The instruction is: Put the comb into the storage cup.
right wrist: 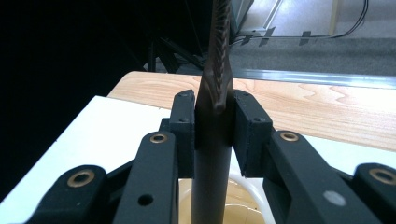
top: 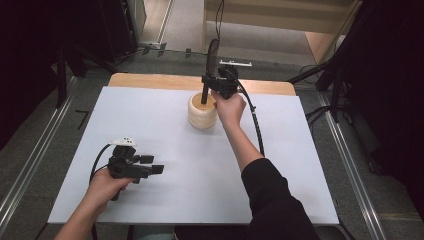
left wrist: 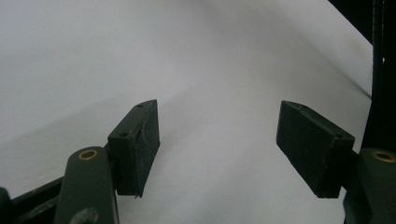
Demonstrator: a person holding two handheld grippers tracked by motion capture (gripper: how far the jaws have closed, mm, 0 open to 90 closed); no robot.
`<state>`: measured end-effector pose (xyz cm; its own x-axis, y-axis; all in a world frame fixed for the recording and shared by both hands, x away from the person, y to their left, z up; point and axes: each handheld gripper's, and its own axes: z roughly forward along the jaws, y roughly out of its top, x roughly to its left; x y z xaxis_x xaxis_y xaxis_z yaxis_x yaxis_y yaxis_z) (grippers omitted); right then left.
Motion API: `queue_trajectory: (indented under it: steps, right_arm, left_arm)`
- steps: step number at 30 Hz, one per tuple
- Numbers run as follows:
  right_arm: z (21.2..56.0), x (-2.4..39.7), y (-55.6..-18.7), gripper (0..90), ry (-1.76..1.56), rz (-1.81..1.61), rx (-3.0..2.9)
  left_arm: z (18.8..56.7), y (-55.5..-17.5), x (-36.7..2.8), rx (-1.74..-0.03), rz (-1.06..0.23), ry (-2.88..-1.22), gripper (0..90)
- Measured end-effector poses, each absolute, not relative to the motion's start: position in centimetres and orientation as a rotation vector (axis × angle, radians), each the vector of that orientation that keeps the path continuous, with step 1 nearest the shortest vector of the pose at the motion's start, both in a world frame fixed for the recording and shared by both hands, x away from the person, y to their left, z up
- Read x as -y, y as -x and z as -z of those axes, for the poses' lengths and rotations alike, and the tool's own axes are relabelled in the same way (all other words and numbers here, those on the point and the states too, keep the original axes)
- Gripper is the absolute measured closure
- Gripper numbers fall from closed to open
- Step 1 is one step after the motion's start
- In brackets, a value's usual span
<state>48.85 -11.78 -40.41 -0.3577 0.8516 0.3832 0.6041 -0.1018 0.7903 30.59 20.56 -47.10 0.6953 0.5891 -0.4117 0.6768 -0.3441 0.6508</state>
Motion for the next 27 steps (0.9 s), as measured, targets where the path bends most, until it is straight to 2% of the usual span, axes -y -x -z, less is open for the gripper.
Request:
queue_trajectory:
  steps: [27]
  right_arm:
    - [43.6,12.2,-47.9,70.0,-1.559,-1.477,-1.935]
  left_arm:
    - [47.2,-30.7,-20.5,-0.97,0.128,-2.052,30.8]
